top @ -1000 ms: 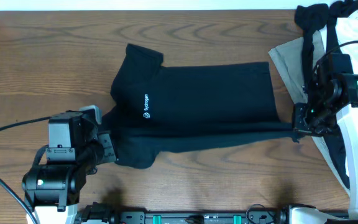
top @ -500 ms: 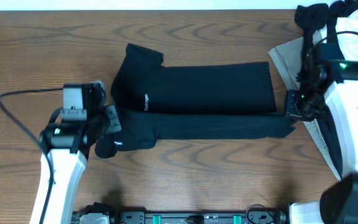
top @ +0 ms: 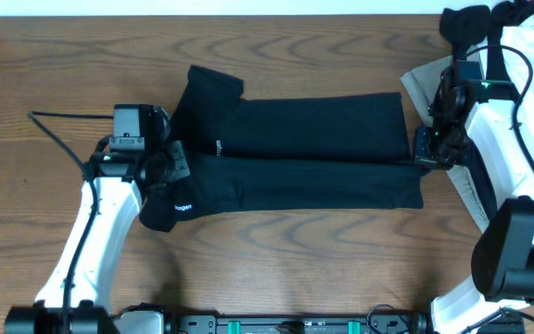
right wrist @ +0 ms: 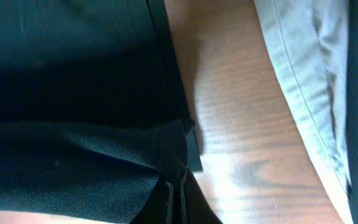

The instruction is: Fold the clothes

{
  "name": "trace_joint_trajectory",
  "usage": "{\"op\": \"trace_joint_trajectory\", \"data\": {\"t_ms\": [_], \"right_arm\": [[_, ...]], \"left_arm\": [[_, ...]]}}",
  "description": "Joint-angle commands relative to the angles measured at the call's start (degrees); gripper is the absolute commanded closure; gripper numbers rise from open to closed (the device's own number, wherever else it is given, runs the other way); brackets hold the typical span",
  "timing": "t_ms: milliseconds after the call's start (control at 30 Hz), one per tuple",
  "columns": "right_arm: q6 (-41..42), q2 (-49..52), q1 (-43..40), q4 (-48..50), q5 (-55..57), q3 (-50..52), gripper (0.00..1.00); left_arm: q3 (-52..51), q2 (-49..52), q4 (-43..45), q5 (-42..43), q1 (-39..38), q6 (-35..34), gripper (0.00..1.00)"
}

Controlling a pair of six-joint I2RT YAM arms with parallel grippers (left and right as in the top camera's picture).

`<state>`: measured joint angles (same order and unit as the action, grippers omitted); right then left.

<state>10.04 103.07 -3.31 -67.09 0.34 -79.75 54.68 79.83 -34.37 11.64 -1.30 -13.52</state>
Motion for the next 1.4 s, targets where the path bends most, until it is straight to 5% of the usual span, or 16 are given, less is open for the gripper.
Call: {"op": "trace_joint_trajectory", "data": {"t_ms": [0,200,233,267,300,333,400,967,1367], "right_arm": [[0.2,1.7,-0.7,1.9,-1.1,0.0,0.99],[0.2,2.8,-0.2,7.3,-2.3,0.0,0.98],[0.2,2.8,-0.1,7.9,-2.3,0.0,0.91],[0.2,2.8,0.0,8.5,-2.3,0.0,0.8],[0.2,2.8,0.0,8.9,-2.3,0.0,0.71],[0.2,2.8,0.0,9.3,-2.3,0.0,0.66],[0.2,2.8,0.0,9.5,-2.2,0.0,0.59],[-9.1,2.8,2.5,7.0,-13.7,0.0,0.64],[-9.0,9.0,6.4,9.4,-12.2,0.3,0.65]], "left_arm": [[1.5,2.6,1.2,-0.1,0.0,-0.1,0.94],[1.5,6.1,3.2,-0.1,0.0,-0.2,0.94],[1.5,6.5,3.3,-0.1,0.0,-0.1,0.92],[1.5,6.8,3.5,-0.1,0.0,-0.1,0.83],[1.5,7.0,3.6,-0.2,0.0,-0.1,0.59],[1.5,7.0,3.6,-0.3,0.0,-0.1,0.46],[1.5,7.0,3.6,-0.3,0.0,-0.1,0.35],[1.1,5.7,-14.3,-5.8,0.0,-1.2,0.29],[-0.2,5.7,-14.9,-11.3,1.7,-15.8,0.18]]}}
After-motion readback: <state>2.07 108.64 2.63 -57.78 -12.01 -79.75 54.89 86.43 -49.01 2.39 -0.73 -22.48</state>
